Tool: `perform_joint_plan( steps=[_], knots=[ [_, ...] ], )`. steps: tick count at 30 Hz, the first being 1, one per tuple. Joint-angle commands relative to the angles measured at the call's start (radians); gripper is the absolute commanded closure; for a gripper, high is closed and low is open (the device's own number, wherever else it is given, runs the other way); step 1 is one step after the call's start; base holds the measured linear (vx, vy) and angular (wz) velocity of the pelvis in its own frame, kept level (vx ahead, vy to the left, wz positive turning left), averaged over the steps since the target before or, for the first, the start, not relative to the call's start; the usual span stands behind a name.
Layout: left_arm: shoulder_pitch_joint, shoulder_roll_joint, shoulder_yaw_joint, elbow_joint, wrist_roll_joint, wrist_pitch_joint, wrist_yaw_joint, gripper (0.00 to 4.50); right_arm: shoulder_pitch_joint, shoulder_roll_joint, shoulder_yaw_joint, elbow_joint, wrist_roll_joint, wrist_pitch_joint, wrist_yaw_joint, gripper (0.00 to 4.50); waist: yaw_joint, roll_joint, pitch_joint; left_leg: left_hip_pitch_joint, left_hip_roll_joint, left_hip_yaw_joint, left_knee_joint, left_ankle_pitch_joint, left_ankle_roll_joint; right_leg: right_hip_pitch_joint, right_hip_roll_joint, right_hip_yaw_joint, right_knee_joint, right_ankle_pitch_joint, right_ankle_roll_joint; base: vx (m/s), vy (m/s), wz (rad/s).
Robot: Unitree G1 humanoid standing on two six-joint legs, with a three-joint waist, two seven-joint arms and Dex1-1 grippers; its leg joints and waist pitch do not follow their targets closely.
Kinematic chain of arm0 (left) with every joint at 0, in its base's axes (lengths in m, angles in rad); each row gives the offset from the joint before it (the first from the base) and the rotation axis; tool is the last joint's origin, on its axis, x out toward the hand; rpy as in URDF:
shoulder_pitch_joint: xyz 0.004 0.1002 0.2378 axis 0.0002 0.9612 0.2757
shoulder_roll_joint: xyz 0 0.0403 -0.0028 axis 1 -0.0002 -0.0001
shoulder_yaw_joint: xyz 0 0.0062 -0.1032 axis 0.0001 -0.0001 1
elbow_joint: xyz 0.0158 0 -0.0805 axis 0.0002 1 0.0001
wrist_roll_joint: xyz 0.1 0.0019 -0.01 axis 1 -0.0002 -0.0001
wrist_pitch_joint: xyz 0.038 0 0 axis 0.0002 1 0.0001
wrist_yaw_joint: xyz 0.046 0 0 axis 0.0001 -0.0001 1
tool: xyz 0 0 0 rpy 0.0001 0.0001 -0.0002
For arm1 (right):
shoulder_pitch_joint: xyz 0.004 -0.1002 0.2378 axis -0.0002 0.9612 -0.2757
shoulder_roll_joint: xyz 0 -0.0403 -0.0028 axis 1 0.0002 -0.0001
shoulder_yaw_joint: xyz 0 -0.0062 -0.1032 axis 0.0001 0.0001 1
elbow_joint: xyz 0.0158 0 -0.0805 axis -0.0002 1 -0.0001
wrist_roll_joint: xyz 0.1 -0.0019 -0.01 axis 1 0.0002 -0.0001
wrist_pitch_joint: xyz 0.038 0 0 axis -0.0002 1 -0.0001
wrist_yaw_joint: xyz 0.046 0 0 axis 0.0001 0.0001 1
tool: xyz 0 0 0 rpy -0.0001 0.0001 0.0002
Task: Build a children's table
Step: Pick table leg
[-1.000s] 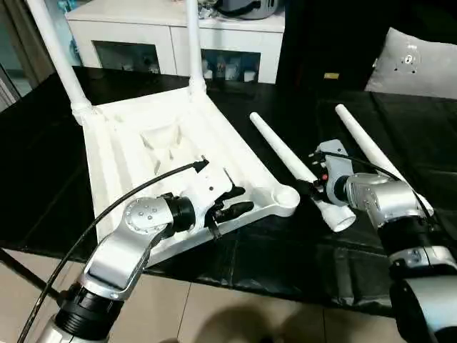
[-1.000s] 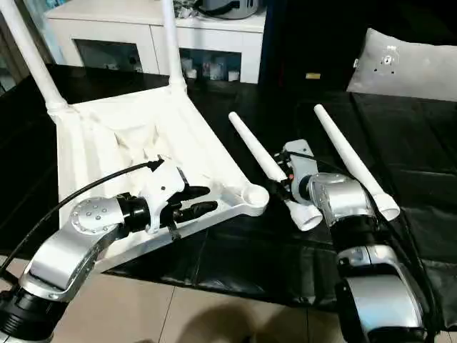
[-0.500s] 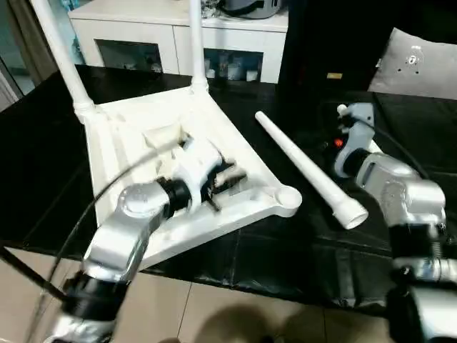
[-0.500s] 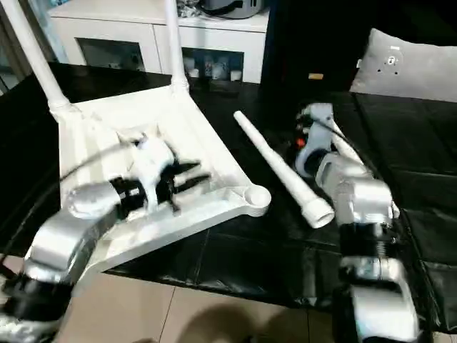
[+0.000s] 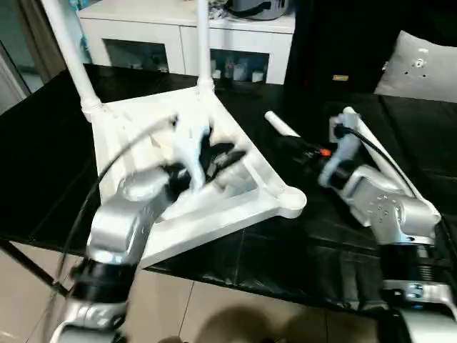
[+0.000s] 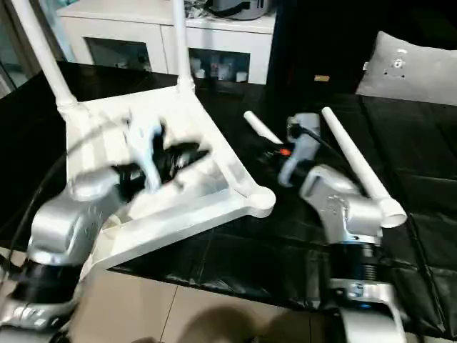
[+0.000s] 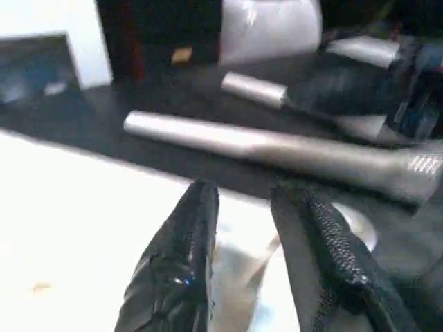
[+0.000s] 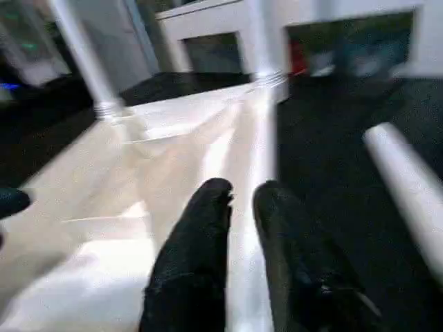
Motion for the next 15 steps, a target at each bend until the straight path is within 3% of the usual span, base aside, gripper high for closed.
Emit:
perform_joint_plan(
  steps=[1,3,4,5,7,8,9,10,11,12,13,14,15],
  knots=[
    [0.011,0.005,-0.005,0.004,0.046,-0.047,0.051,2.59,0.03,-0.007,0.033,-0.052,-0.045,-0.022,-0.051,3.36,0.0,-0.019,-0.072,0.001,0.006,0.001,-0.067,-0.173,0.03,0.061,-0.039,0.038,-0.086,-0.406,-0.065,0.0,0.0,0.0],
    [0.05,0.004,0.003,0.009,0.087,-0.081,0.119,2.59,0.078,-0.001,0.058,-0.129,-0.089,-0.044,-0.095,3.19,0.004,-0.015,-0.07,-0.002,0.01,0.0,-0.069,-0.155,0.032,0.061,-0.041,0.04,-0.081,-0.39,-0.06,0.0,0.0,0.0],
    [0.075,0.0,0.014,0.004,0.103,-0.1,0.149,2.59,0.112,0.014,0.064,-0.176,-0.118,-0.05,-0.137,3.06,0.0,-0.024,-0.07,-0.002,0.009,0.002,-0.069,-0.158,0.035,0.06,-0.039,0.04,-0.081,-0.392,-0.059,0.0,0.0,0.0],
    [0.103,-0.005,0.023,-0.008,0.116,-0.115,0.176,2.59,0.15,0.037,0.068,-0.23,-0.136,-0.046,-0.177,2.98,0.002,-0.021,-0.072,-0.004,0.008,0.001,-0.07,-0.142,0.035,0.063,-0.04,0.042,-0.078,-0.382,-0.056,0.0,0.0,0.0],
    [0.163,-0.016,0.029,-0.053,0.13,-0.12,0.215,2.59,0.244,0.096,0.076,-0.36,-0.13,-0.013,-0.235,2.93,0.0,-0.025,-0.068,-0.004,0.009,0.002,-0.074,-0.153,0.038,0.059,-0.04,0.042,-0.082,-0.4,-0.046,0.0,0.0,0.0],
    [0.181,-0.019,0.026,-0.069,0.132,-0.119,0.22,2.59,0.276,0.109,0.084,-0.391,-0.134,-0.017,-0.25,2.81,-0.002,-0.014,-0.068,0.004,0.018,-0.004,-0.078,-0.17,0.02,0.053,-0.027,0.034,-0.085,-0.397,-0.039,0.0,0.0,0.0],
    [0.185,-0.019,0.025,-0.074,0.132,-0.12,0.221,2.59,0.284,0.111,0.086,-0.397,-0.137,-0.021,-0.254,2.68,-0.008,-0.01,-0.067,0.007,0.027,-0.011,-0.084,-0.187,0.012,0.053,-0.016,0.026,-0.09,-0.383,-0.037,0.0,0.0,0.0],
    [0.199,-0.019,0.018,-0.086,0.141,-0.127,0.226,2.59,0.315,0.123,0.089,-0.415,-0.14,-0.057,-0.265,2.6,-0.024,0.005,-0.069,0.029,0.071,-0.043,-0.11,-0.224,0.021,0.049,0.012,0.002,-0.085,-0.304,-0.064,0.0,0.0,0.0],
    [0.206,-0.02,0.015,-0.092,0.146,-0.134,0.23,2.59,0.332,0.127,0.089,-0.421,-0.146,-0.092,-0.27,2.54,-0.027,0.029,-0.071,0.052,0.179,-0.098,-0.153,-0.217,0.062,0.039,0.007,-0.006,-0.025,-0.189,-0.102,0.0,0.0,0.0],
    [0.217,-0.024,0.018,-0.103,0.147,-0.132,0.237,2.59,0.357,0.12,0.097,-0.429,-0.163,-0.1,-0.279,2.54,-0.025,0.039,-0.067,0.057,0.222,-0.116,-0.171,-0.212,0.073,0.023,0.004,-0.004,0.016,-0.156,-0.114,-0.005,-0.082,0.08],
    [0.226,-0.027,0.022,-0.113,0.149,-0.132,0.247,2.59,0.38,0.115,0.105,-0.435,-0.179,-0.098,-0.292,2.41,-0.029,0.031,-0.059,0.057,0.243,-0.119,-0.185,-0.228,0.099,0.006,-0.001,0.007,0.071,-0.136,-0.125,-0.005,-0.082,0.08],
    [0.228,-0.028,0.023,-0.115,0.149,-0.133,0.25,2.59,0.386,0.114,0.107,-0.437,-0.182,-0.095,-0.297,2.24,-0.028,0.016,-0.055,0.059,0.232,-0.109,-0.183,-0.231,0.15,-0.005,-0.009,0.024,0.084,-0.12,-0.159,0.009,-0.145,0.07],
    [0.235,-0.027,0.024,-0.12,0.15,-0.135,0.257,2.59,0.401,0.118,0.11,-0.445,-0.182,-0.094,-0.304,2.15,-0.032,0.011,-0.057,0.053,0.214,-0.104,-0.173,-0.234,0.181,0.004,-0.019,0.036,0.088,-0.089,-0.19,0.002,-0.221,0.0]
  ],
)
